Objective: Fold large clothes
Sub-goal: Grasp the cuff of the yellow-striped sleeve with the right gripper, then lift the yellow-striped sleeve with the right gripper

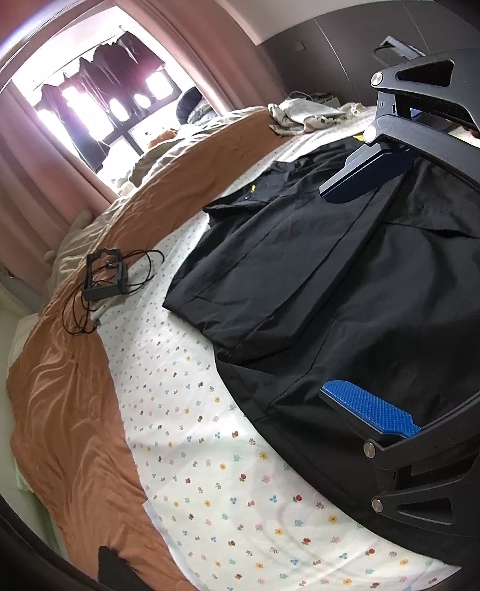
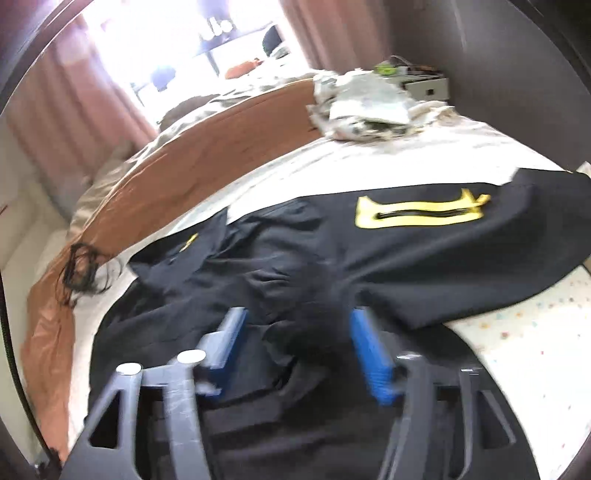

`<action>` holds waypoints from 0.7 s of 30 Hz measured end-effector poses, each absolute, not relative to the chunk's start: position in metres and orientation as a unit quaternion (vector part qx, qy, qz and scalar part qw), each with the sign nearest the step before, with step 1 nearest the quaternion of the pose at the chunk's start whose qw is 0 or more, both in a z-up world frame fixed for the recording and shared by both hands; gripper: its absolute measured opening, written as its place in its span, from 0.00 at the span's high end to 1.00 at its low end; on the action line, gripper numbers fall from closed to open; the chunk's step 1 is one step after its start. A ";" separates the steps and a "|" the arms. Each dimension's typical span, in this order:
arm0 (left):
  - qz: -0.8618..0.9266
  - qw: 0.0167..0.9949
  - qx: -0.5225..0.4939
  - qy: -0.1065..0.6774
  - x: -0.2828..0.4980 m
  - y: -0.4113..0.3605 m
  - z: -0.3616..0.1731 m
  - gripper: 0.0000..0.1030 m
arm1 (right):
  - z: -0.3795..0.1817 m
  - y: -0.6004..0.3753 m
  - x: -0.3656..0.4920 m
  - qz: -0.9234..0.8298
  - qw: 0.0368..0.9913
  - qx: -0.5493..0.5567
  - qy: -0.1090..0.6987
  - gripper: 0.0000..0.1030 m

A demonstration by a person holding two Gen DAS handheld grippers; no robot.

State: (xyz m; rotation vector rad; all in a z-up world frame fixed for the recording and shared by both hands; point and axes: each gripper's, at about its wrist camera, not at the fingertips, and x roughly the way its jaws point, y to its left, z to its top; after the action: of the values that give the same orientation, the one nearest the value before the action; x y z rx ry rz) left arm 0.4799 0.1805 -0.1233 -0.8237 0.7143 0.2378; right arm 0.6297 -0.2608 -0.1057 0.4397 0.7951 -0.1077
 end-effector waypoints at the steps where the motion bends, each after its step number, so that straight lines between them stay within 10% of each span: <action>1: 0.115 0.848 -0.387 0.343 0.481 0.180 -0.125 0.06 | -0.111 -0.269 0.628 -0.052 0.892 0.224 0.389 0.23; 8: 0.125 0.855 -0.375 0.335 0.481 0.177 -0.124 0.07 | -0.162 -0.293 0.631 -0.026 0.842 0.310 0.441 0.26; 15: 0.158 0.864 -0.350 0.325 0.480 0.177 -0.119 0.07 | -0.195 -0.281 0.647 -0.015 0.832 0.295 0.470 0.81; 21: 0.169 0.890 -0.285 0.314 0.487 0.154 -0.105 0.07 | -0.199 -0.286 0.664 -0.002 0.837 0.305 0.455 0.83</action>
State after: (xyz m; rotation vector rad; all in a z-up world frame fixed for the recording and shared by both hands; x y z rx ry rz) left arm 0.4875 0.1540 -0.1047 -0.5915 0.6522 0.3501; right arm 0.6636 -0.2862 -0.1993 0.6452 0.9625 -0.0033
